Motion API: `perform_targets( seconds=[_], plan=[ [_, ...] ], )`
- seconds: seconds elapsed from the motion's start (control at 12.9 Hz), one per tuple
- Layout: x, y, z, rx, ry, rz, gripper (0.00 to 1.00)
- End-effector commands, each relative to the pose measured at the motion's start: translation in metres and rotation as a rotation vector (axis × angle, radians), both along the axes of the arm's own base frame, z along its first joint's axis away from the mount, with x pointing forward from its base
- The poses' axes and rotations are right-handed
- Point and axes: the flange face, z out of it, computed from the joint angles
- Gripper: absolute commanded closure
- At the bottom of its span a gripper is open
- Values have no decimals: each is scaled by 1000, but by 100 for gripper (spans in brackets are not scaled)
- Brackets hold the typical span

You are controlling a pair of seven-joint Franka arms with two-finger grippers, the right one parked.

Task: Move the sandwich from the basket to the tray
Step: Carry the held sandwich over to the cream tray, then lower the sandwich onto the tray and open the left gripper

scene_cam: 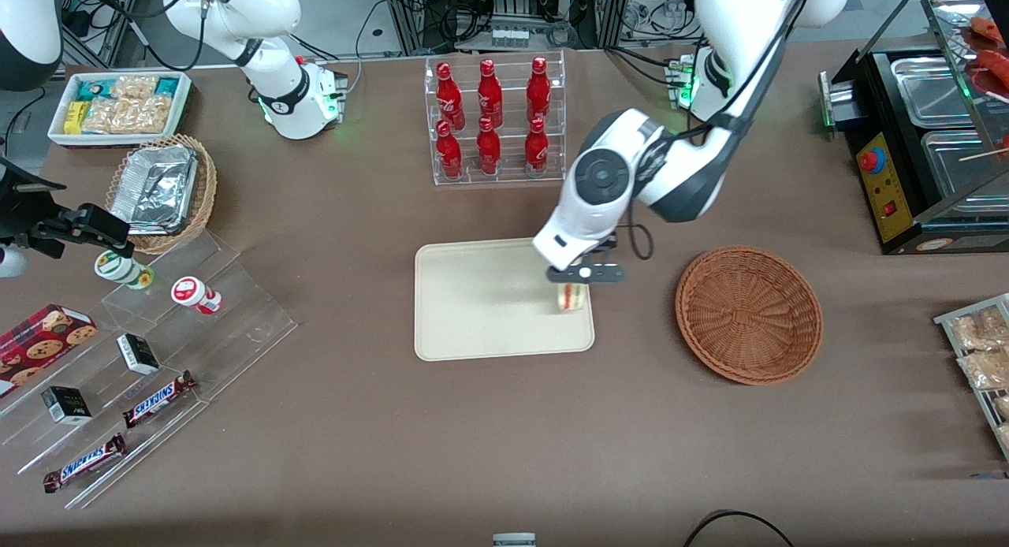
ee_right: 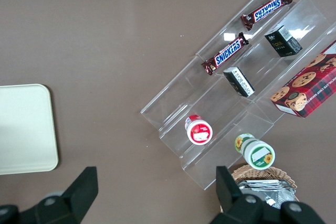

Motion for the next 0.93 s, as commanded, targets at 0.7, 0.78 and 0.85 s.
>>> perform_targets(
  seconds=[0.7, 0.78, 0.85],
  plan=[
    [20, -111, -64, 11, -41, 211, 100],
    [20, -112, -69, 20, -42, 218, 100],
    [19, -113, -73, 22, -36, 222, 100]
  ],
)
